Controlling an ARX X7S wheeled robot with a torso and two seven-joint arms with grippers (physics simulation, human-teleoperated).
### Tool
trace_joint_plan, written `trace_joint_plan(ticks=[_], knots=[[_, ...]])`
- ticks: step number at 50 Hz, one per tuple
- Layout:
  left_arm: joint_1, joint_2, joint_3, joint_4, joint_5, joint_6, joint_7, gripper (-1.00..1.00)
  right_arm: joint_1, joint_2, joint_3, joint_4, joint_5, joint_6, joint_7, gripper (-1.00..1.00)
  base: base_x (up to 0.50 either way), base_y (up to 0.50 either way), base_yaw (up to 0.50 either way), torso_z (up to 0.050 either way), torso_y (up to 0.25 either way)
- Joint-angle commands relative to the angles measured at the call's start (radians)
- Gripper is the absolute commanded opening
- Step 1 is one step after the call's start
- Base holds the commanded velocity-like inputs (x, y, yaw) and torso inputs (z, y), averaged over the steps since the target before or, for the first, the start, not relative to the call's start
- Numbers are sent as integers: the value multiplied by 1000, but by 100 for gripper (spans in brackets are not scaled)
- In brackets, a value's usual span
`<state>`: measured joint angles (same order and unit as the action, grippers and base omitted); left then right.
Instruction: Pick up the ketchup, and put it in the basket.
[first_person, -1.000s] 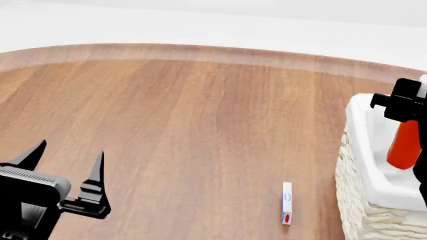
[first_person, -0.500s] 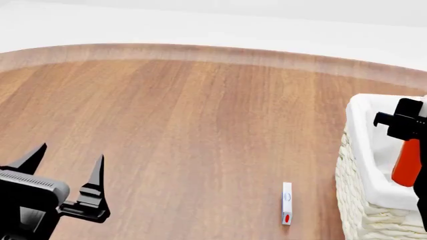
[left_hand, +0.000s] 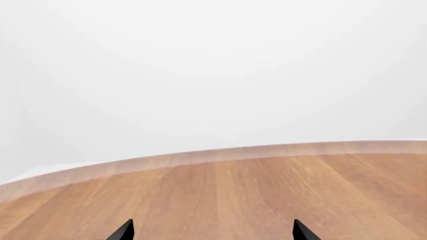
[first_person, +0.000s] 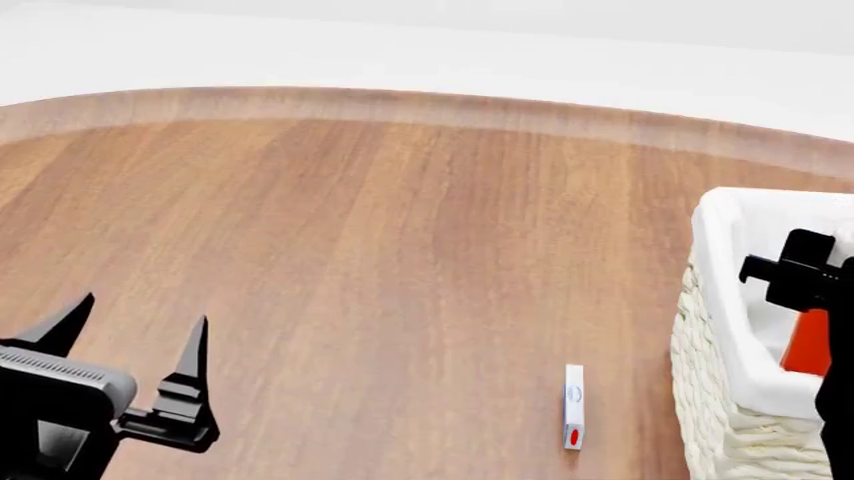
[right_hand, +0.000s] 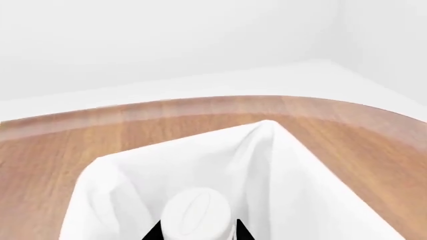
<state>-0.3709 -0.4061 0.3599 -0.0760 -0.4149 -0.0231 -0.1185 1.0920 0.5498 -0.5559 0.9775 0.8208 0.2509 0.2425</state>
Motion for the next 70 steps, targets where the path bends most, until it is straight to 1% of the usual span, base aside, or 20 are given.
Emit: trace_joint_plan(ticks=[1,24,25,35,44,55,56,63,70], knots=[[6,-1,-1,-5,-3,8,1,100,-14,0,8,-4,-21,3,-4,-100,0,0,0,0,0],[13,-1,0,-19,-3,19,0,100,-18,-5,28,26,-11,-26,-26,-100,0,0,0,0,0],[12,-2,0,-19,-3,19,0,100,-16,-6,30,31,-9,-29,-29,100,0,0,0,0,0],[15,-3,2,-16,-4,20,-2,100,-7,-12,28,-9,-8,-25,-32,100,0,0,0,1,0],[16,-5,-2,-14,-8,20,-5,100,-50,17,39,-130,11,-7,9,100,0,0,0,0,0],[12,-17,-19,29,-8,1,-43,100,-221,93,105,-409,99,-21,98,100,0,0,0,0,0],[9,-16,-24,32,-10,-4,-52,100,-249,105,117,-460,108,-33,121,100,0,0,0,0,0],[7,-22,-38,71,-10,-28,-92,100,-367,161,153,-695,124,-73,232,100,0,0,0,0,0],[14,-32,-47,125,-5,-49,-131,100,-448,193,165,-861,117,-108,295,100,0,0,0,0,0]])
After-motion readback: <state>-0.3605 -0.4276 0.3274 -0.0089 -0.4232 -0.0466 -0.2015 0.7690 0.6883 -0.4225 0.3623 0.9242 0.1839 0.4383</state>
